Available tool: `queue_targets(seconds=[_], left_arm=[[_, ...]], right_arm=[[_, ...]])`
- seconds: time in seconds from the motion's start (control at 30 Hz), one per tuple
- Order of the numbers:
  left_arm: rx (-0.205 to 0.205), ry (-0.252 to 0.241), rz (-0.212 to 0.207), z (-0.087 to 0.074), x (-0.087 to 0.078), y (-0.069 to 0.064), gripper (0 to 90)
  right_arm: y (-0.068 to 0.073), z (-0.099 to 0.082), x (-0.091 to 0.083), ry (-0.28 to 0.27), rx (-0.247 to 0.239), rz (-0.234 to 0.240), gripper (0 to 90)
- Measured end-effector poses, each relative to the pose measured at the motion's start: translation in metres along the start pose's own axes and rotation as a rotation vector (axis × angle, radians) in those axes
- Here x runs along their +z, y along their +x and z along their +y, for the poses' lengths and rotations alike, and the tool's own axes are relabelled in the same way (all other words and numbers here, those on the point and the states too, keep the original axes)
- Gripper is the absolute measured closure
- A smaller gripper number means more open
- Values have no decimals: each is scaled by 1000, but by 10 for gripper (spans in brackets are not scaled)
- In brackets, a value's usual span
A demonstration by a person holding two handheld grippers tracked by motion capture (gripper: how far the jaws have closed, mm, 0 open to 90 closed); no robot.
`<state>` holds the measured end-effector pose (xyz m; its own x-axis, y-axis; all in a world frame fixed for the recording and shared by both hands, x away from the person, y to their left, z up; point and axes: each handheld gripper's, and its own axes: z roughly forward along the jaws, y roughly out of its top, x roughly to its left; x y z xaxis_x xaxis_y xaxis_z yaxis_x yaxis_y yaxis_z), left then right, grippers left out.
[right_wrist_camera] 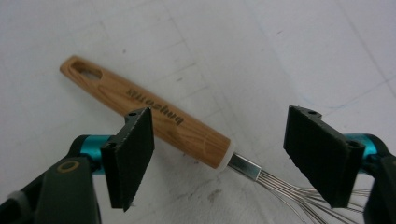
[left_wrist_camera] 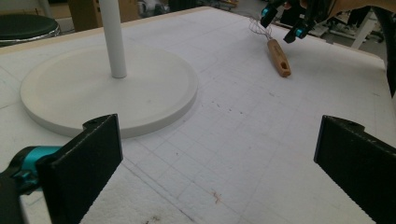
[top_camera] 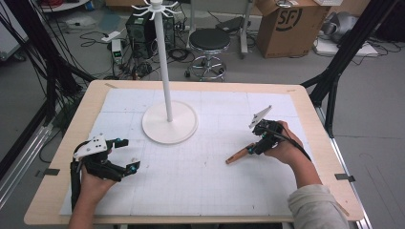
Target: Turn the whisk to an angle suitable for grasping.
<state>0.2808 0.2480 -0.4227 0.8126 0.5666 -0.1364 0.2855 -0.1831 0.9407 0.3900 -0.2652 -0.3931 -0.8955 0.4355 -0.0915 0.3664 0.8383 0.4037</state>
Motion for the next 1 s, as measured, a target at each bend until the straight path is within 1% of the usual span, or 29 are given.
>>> queue_targets(seconds=[0.07, 0.1, 0.17, 0.23, 0.27, 0.3, 0.37, 0.4, 0.47, 0.5, 0.57, 0.6, 0.63, 0.7, 0.77, 0.8, 0.83, 0.87, 0.93, 1.0], left_arm=[[1, 9, 3, -1, 1, 0, 16], [1, 9, 3, -1, 1, 0, 16], [1, 12, 1, -1, 1, 0, 17], [3, 14, 1, -1, 2, 0, 17], [2, 14, 1, -1, 2, 0, 17], [2, 15, 1, -1, 2, 0, 16], [3, 19, 3, -1, 2, 0, 17], [3, 19, 3, -1, 2, 0, 17], [4, 19, 1, -2, 2, 0, 16], [4, 19, 2, -2, 2, 0, 16], [4, 20, 2, -2, 3, 0, 17], [4, 20, 2, -2, 3, 0, 17], [4, 19, 1, -2, 3, 0, 17], [4, 19, 1, -2, 3, 0, 17], [4, 17, 1, -2, 3, 0, 16], [4, 17, 1, -2, 3, 0, 16], [4, 17, 0, -2, 2, 0, 17], [3, 16, 0, -1, 2, 0, 17], [3, 14, 1, -1, 2, 0, 17], [3, 13, 0, -1, 2, 0, 17]], right_arm=[[1, 0, 6, 51, -48, -6, 279], [3, 1, 9, 73, -75, -5, 279], [5, 1, 14, 102, -138, 6, 273], [7, 2, 18, 125, -166, 1, 274], [7, 2, 18, 125, -166, 1, 274], [8, 3, 22, 148, -184, 9, 274], [9, 4, 26, 161, -197, 16, 278], [9, 4, 25, 156, -198, 14, 295], [8, 4, 25, 155, -193, 49, 370], [8, 4, 24, 159, -180, 55, 398], [8, 3, 22, 169, -179, 54, 434], [8, 3, 22, 171, -193, 52, 448], [9, 3, 21, 182, -177, 59, 466], [9, 3, 21, 181, -176, 66, 521], [9, 4, 20, 185, -162, 81, 571], [9, 4, 20, 185, -162, 81, 571], [10, 4, 20, 187, -149, 107, 617], [10, 4, 20, 187, -149, 107, 617], [12, 5, 20, 185, -127, 133, 651], [13, 5, 19, 190, -118, 139, 656]])
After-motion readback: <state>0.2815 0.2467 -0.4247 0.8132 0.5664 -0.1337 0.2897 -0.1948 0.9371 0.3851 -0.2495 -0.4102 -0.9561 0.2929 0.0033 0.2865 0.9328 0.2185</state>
